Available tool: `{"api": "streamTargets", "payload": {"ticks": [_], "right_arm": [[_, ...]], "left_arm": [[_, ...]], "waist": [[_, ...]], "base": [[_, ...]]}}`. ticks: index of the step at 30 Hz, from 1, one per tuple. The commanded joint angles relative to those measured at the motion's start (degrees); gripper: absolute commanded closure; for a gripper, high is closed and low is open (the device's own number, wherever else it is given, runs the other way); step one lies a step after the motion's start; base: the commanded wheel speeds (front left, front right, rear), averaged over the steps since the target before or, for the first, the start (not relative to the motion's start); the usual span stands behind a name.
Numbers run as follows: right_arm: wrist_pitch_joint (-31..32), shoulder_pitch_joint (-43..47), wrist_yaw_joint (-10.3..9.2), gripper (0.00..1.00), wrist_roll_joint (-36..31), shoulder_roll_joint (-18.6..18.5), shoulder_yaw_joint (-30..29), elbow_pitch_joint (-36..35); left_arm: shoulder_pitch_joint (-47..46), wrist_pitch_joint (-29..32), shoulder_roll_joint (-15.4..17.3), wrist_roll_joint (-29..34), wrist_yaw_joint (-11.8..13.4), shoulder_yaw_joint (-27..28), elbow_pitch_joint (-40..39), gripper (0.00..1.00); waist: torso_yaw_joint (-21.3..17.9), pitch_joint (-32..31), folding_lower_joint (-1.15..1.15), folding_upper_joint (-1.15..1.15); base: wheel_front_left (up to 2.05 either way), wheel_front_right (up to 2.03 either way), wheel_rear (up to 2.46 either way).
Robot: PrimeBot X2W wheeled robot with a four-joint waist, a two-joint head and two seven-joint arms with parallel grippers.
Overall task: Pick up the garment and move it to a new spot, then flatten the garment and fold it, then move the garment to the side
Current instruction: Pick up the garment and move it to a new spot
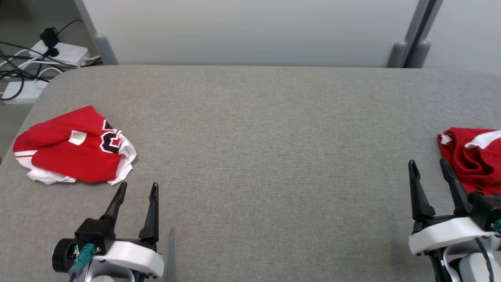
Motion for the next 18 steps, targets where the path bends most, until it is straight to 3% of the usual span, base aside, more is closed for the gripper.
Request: {"api": "streamTargets", "payload": {"ticks": [1,18], "right_arm": [[-0.34,-0.62,0.24,0.00,-0.07,-0.59,1.85,-1.28],[-0.24,-2.79,0.24,0.00,1.79,-1.73,8.35,0.70]], "left_arm": [[-1.45,-0.50,0.56,0.25,-0.17,1.92,-1.67,0.00],[-0.81,-0.50,0.34,-0.62,0.02,2.56,-0.62,0.00]], "waist": [[1.27,0.39,0.00,0.00],[16.91,1.77,0.00,0.00]], "base": [[0.00,0.00,0.00],[0.00,0.00,0.00]]}}
